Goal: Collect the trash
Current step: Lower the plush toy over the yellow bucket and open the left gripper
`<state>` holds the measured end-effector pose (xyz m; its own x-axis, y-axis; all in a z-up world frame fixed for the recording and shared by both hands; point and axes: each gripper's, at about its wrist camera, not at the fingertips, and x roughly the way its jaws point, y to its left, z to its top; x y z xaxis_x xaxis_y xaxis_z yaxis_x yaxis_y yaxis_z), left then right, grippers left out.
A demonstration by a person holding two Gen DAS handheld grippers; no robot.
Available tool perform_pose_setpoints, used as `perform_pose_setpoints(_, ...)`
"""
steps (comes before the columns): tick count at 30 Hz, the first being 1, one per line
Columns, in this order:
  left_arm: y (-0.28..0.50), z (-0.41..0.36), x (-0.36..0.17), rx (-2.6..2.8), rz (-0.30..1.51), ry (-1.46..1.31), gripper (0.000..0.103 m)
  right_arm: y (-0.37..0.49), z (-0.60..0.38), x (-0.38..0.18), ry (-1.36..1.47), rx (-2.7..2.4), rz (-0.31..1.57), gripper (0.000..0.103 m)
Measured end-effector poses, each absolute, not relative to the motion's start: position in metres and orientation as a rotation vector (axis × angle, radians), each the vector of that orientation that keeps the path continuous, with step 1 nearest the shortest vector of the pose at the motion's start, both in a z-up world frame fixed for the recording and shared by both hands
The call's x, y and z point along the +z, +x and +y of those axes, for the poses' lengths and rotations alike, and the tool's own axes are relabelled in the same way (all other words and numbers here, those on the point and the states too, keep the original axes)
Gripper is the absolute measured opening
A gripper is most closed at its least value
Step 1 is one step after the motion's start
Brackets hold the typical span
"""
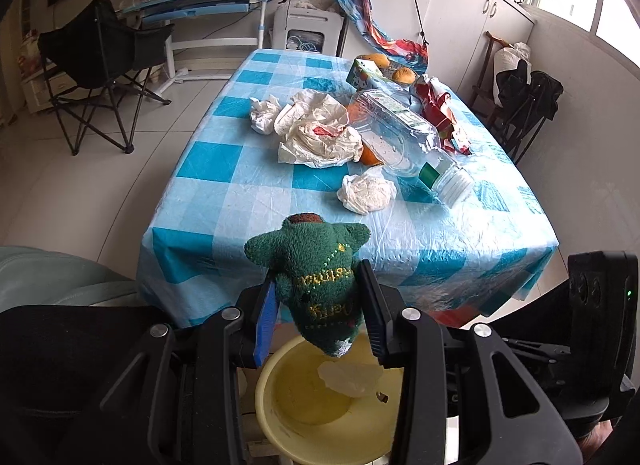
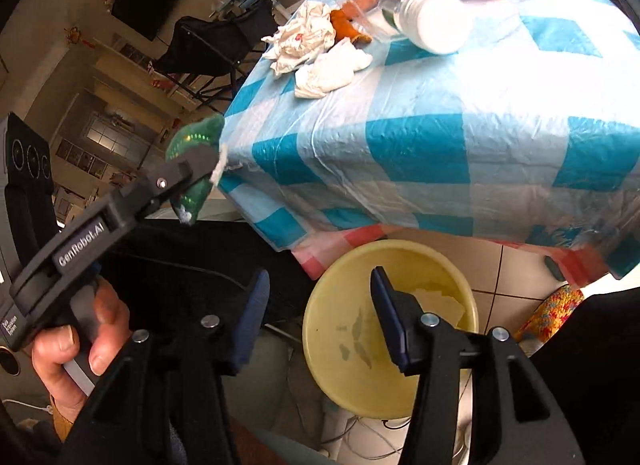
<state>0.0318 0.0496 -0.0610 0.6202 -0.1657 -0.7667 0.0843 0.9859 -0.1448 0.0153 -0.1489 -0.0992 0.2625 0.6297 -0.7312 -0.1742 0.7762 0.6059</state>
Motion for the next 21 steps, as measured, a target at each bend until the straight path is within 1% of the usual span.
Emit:
perform_pose_setpoints(2, 0.026, 0.042, -0.065, -0.159, 0.912, -0.081, 0.036, 0.014, -0.155, -0.088, 0.427, 0.523, 1.125, 0.061)
perform_pose_setpoints(6, 0.015, 0.024, -0.079, -0.208, 0.995, -0.065, 0.037, 0.010, -0.165, -0.068, 0.355, 0.441, 0.987, 0.066)
perform_pose_setpoints(8, 0.011, 0.016, -0.093, -0.243, 1.073, -0.069, 0.039, 0.010, -0.170, -0.063, 0.330, 0.395, 0.925, 0.075)
perform_pose_setpoints(11, 0.004, 0.002, -0.115, -0.277, 1.181, -0.029, 0.042, 0.012, -0.179, -0.051, 0.324, 0.370, 0.866, 0.076)
perform_pose_setpoints(13, 0.000, -0.004, -0.121, -0.276, 1.200, 0.016, 0.043, 0.011, -0.181, -0.047, 0.325, 0.355, 0.848, 0.079)
perform_pose_setpoints(15, -0.003, -0.007, -0.118, -0.268, 1.178, 0.035, 0.048, 0.011, -0.184, -0.048, 0.330, 0.345, 0.844, 0.079)
perform_pose_setpoints(17, -0.006, -0.007, -0.113, -0.248, 1.139, 0.051, 0.060, 0.010, -0.187, -0.048, 0.326, 0.334, 0.835, 0.079)
perform_pose_setpoints(21, -0.004, -0.007, -0.102, -0.209, 1.066, 0.090, 0.066, 0.004, -0.190, -0.046, 0.312, 0.314, 0.807, 0.082)
